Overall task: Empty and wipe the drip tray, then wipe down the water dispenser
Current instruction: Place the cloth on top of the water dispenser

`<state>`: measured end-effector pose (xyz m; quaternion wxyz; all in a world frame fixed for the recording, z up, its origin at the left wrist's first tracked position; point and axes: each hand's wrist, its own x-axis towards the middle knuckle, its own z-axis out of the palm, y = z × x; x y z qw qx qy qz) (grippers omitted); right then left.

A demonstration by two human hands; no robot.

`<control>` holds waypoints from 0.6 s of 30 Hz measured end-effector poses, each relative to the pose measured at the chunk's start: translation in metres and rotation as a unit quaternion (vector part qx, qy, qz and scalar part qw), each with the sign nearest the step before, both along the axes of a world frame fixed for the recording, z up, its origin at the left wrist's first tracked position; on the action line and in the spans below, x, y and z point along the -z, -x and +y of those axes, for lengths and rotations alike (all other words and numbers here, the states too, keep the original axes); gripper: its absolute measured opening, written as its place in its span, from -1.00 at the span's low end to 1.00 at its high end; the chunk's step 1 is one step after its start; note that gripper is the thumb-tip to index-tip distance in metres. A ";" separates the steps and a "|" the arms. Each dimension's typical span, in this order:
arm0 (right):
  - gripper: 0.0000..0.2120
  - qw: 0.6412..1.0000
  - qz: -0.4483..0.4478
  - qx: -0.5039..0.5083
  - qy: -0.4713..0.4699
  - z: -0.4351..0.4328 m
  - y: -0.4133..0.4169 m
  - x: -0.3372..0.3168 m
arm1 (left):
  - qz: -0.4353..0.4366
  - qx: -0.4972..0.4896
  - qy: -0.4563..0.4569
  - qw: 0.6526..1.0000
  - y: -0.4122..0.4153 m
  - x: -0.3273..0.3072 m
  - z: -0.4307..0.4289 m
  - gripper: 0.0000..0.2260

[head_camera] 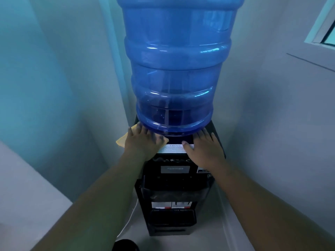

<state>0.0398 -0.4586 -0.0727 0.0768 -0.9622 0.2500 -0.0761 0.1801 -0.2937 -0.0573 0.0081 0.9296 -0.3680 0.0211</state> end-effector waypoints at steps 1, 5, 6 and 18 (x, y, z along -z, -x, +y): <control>-0.33 1.000 -0.006 -0.003 -0.003 -0.002 0.000 0.001 | -0.011 -0.006 -0.014 1.000 0.002 -0.001 -0.002 -0.40; -0.31 1.000 0.001 -0.020 -0.006 -0.003 0.002 0.003 | 0.043 -0.030 0.061 0.997 0.009 0.004 0.006 -0.44; -0.31 1.000 0.000 -0.022 -0.004 -0.002 0.004 0.003 | 0.047 -0.025 0.071 0.996 0.012 0.008 0.009 -0.44; -0.33 0.999 -0.002 0.004 0.042 0.003 0.000 0.006 | -0.022 0.000 0.064 0.998 0.014 0.021 0.016 -0.44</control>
